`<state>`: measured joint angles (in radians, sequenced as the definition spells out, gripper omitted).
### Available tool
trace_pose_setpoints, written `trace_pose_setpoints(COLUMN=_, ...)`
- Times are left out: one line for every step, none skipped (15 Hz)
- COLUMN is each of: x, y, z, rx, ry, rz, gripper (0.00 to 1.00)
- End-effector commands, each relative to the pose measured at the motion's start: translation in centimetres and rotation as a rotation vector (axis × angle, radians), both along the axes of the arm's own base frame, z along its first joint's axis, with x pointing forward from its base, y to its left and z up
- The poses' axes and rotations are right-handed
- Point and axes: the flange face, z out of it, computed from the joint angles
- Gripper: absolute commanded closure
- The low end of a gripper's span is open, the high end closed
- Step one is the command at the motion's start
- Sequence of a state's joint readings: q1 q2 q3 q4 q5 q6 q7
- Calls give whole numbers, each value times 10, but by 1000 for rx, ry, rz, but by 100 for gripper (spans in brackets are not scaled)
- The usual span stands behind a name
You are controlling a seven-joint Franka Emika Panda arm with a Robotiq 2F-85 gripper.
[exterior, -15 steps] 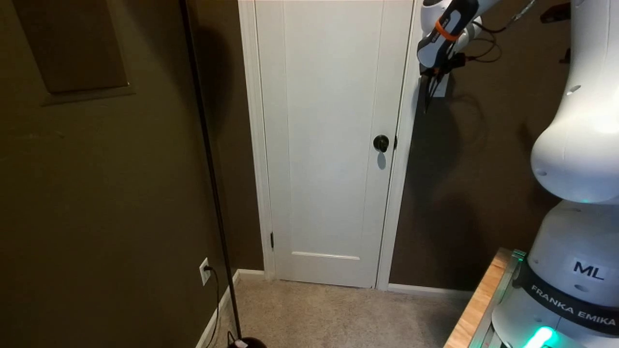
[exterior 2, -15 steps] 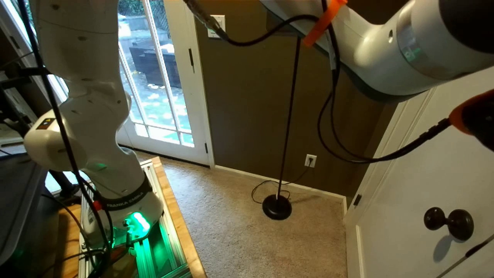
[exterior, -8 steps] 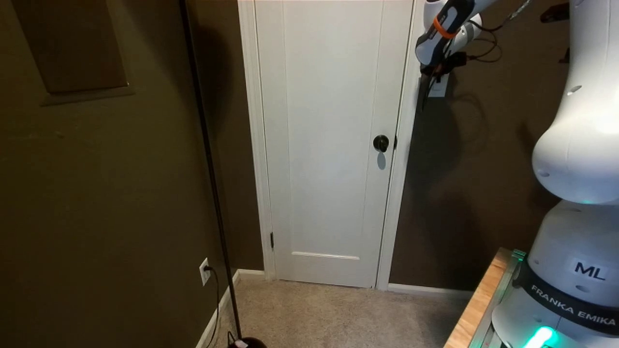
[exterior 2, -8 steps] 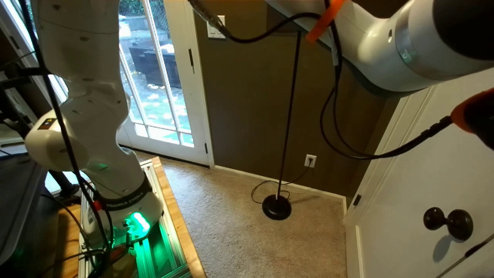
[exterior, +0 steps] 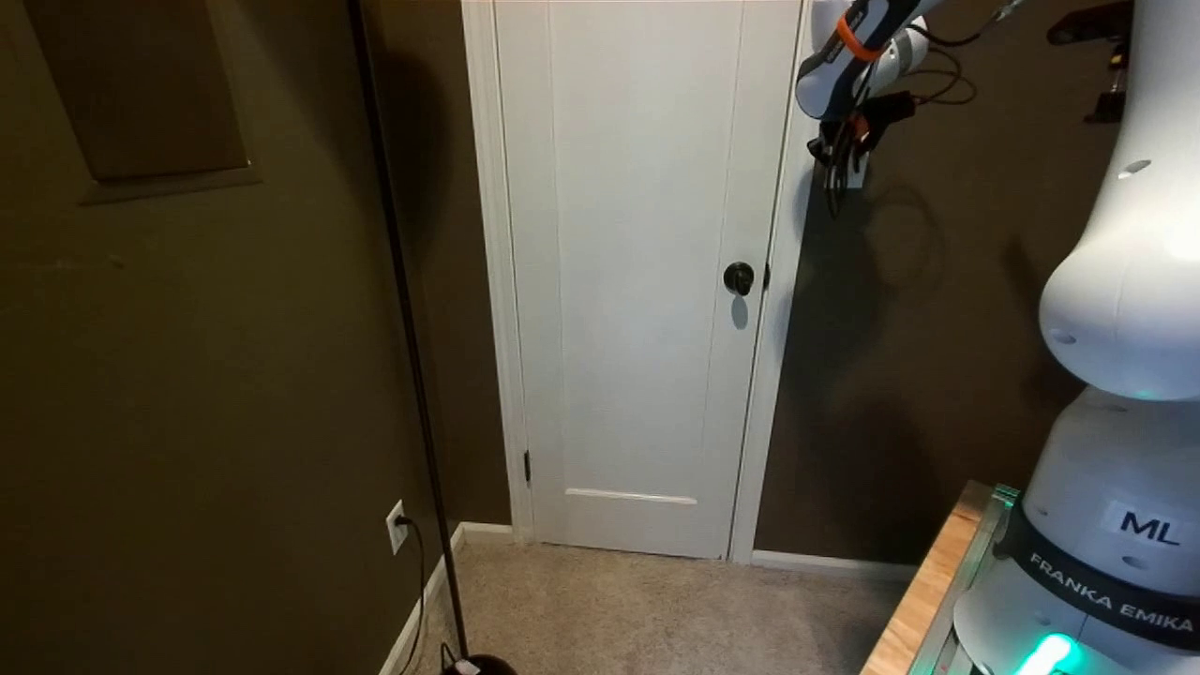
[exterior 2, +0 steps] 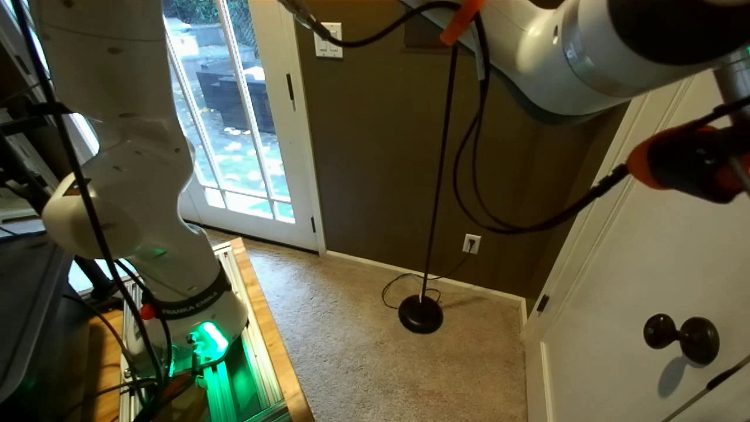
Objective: Switch off the light
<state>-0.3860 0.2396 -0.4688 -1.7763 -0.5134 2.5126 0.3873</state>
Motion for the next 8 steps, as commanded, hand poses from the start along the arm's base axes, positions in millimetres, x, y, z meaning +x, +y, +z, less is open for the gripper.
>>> trace_pose_setpoints(x=-29, y=57, z=-5, rx=165, ry=65, rz=93, gripper=40)
trace_pose_setpoints(x=-33, y=71, z=-7, rx=206, ry=72, rz=115, gripper=33)
trace_pose_setpoints(x=-37, y=85, z=-9, rx=253, ry=82, rz=128, gripper=26)
trace_pose_setpoints(x=-40, y=100, z=-9, rx=303, ry=91, rz=136, gripper=18)
trace_pose_setpoints(x=-45, y=113, z=-11, rx=354, ry=99, rz=146, gripper=12)
trace_pose_setpoints(x=-48, y=126, z=-10, rx=404, ry=108, rz=159, gripper=6)
trace_pose_setpoints(x=-52, y=139, z=-11, rx=455, ry=123, rz=173, gripper=1)
trace_pose_setpoints(x=-55, y=151, z=-10, rx=507, ry=139, rz=189, gripper=0)
